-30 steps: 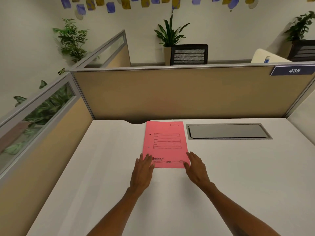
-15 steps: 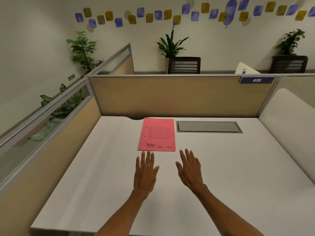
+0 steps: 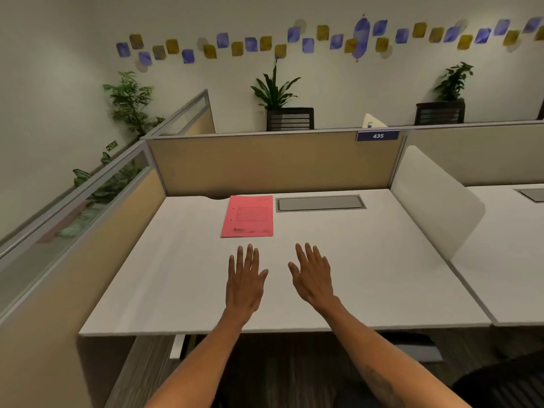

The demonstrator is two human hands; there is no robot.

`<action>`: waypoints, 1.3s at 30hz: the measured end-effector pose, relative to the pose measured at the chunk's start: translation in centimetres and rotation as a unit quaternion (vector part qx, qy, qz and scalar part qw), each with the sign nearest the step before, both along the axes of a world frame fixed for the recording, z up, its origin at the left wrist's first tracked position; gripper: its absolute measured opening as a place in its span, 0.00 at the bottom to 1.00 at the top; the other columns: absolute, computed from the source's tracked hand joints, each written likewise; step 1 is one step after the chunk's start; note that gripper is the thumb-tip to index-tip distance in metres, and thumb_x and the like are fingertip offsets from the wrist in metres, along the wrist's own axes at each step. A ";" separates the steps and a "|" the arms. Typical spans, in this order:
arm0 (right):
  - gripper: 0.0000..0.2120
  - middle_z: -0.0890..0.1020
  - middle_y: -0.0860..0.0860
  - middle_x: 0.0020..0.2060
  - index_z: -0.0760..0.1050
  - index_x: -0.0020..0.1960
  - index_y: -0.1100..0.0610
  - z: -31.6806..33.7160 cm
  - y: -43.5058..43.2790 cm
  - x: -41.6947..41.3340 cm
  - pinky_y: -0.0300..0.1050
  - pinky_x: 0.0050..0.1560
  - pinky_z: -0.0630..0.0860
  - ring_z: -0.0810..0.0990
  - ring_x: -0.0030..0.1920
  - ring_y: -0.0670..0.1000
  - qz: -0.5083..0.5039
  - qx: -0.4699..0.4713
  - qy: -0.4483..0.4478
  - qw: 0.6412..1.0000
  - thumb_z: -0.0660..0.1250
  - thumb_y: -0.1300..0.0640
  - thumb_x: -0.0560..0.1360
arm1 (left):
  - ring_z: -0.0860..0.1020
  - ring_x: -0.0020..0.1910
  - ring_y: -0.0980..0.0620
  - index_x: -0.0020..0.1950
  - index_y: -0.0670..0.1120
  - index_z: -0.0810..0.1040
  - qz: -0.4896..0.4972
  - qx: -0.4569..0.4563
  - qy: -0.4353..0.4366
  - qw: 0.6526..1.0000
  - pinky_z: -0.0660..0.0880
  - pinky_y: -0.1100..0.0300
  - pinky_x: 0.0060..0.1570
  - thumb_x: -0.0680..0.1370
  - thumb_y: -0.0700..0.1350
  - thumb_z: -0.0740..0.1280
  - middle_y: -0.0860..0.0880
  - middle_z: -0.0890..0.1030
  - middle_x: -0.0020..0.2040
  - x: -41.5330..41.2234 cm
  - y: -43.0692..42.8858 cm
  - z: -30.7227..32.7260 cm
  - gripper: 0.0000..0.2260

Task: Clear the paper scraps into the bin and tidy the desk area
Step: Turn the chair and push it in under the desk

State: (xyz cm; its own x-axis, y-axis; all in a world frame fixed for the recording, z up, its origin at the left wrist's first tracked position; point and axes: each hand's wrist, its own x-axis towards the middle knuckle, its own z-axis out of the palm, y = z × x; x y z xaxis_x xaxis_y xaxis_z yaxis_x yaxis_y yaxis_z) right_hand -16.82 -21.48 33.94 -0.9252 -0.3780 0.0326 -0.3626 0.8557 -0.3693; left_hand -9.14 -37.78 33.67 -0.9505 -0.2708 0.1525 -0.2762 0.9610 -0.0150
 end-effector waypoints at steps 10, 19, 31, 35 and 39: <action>0.28 0.46 0.52 0.82 0.44 0.82 0.49 2.9 6.0 8.0 0.59 0.80 0.43 0.43 0.81 0.56 -0.004 -0.017 -0.001 1.000 0.46 0.42 0.85 | 0.34 0.78 0.43 0.82 0.47 0.42 0.006 0.000 0.003 1.000 0.29 0.45 0.73 0.84 0.59 0.44 0.46 0.39 0.81 6.7 5.7 3.1 0.29; 0.28 0.45 0.52 0.82 0.43 0.82 0.48 3.3 11.3 14.7 0.59 0.80 0.42 0.42 0.81 0.56 -0.008 -0.017 0.004 1.000 0.45 0.42 0.85 | 0.36 0.80 0.42 0.82 0.47 0.42 -0.010 0.024 -0.015 1.000 0.35 0.44 0.77 0.84 0.59 0.43 0.46 0.40 0.82 12.3 10.4 3.6 0.29; 0.29 0.51 0.54 0.82 0.47 0.82 0.51 2.3 21.5 30.8 0.63 0.79 0.50 0.48 0.81 0.57 -0.019 -0.025 0.019 0.999 0.49 0.43 0.85 | 0.38 0.80 0.40 0.82 0.48 0.43 -0.020 0.034 -0.028 0.999 0.40 0.38 0.78 0.83 0.60 0.42 0.46 0.42 0.82 28.1 19.0 1.7 0.29; 0.29 0.52 0.54 0.82 0.48 0.82 0.50 2.4 24.6 35.2 0.63 0.79 0.53 0.50 0.81 0.58 -0.029 -0.033 0.024 0.999 0.51 0.43 0.84 | 0.39 0.80 0.40 0.82 0.48 0.45 -0.025 0.038 -0.029 0.999 0.41 0.38 0.78 0.83 0.60 0.43 0.46 0.45 0.82 32.2 21.6 2.2 0.30; 0.29 0.52 0.54 0.82 0.48 0.82 0.50 3.0 27.3 36.6 0.63 0.79 0.51 0.49 0.81 0.58 -0.041 -0.031 0.021 0.998 0.51 0.43 0.84 | 0.38 0.80 0.41 0.82 0.47 0.45 -0.032 0.043 -0.021 0.998 0.41 0.38 0.78 0.83 0.60 0.43 0.46 0.45 0.82 33.9 24.2 2.9 0.30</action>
State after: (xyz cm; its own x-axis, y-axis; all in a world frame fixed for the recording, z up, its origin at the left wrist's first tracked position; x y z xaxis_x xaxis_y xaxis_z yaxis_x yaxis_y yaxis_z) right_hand 19.80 5.86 36.95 -0.9504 -0.2964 0.0939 -0.3083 0.8590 -0.4086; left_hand 24.73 -13.54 36.56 -0.9714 -0.2196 0.0906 -0.2150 0.9749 0.0577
